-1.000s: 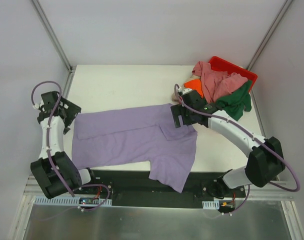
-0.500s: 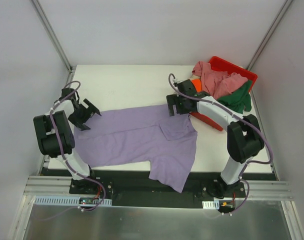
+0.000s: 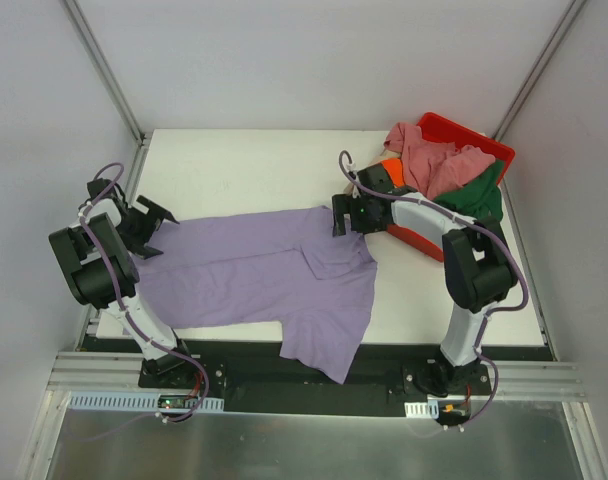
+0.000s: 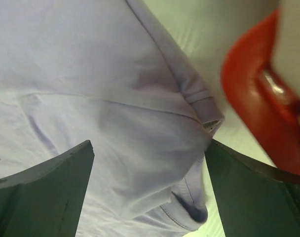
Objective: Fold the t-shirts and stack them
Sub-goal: Fold the flattened tshirt in 1/3 of the way
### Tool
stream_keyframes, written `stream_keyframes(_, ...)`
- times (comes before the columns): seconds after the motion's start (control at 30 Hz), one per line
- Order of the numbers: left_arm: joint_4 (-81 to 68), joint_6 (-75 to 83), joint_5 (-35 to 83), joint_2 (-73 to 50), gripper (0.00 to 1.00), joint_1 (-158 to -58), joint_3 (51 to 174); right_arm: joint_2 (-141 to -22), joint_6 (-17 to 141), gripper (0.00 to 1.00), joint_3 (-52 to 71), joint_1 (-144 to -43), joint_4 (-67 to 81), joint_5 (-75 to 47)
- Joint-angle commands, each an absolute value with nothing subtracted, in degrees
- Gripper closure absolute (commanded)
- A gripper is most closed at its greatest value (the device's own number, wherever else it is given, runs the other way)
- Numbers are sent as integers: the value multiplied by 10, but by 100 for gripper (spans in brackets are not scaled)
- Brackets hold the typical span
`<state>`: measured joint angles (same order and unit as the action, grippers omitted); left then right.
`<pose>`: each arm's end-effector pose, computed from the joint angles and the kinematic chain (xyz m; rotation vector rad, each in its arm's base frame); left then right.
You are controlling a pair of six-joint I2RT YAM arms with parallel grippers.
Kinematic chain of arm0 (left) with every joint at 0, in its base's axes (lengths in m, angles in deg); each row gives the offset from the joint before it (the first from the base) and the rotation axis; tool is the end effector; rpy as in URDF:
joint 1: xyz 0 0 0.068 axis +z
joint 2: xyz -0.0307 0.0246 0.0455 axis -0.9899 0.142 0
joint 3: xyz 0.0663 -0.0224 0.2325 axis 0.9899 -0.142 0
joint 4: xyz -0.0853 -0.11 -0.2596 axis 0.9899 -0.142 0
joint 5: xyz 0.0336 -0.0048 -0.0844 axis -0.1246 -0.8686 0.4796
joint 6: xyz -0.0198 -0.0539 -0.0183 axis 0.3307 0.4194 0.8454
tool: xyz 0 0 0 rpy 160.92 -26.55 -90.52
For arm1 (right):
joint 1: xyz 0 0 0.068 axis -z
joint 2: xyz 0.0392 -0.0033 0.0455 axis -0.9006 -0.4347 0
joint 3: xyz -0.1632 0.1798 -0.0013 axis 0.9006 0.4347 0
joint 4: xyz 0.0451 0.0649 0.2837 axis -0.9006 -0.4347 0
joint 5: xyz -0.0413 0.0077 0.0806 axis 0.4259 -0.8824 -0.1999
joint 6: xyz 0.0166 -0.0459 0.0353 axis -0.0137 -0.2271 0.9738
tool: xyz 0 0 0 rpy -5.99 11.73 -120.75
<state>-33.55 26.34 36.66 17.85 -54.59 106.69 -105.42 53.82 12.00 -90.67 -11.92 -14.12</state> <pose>0.3524 0.1633 0.1091 -1.2380 2.3469 -0.5275 0.3779 0.1945 0.1505 -0.6552 2.3928 0.3547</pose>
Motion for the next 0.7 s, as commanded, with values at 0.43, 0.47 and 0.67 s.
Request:
stream_keyframes(0.43,-319,243,340,115,1,-542,1085,-999,478,4,28,-966,-189,-6)
stream_keyframes(0.47,-319,249,338,104,1,-542,1079,-975,484,4,42,-966,-196,-5)
stream_keyframes(0.67,-326,275,307,6,1,-542,1014,-810,529,2,226,-988,-171,-36)
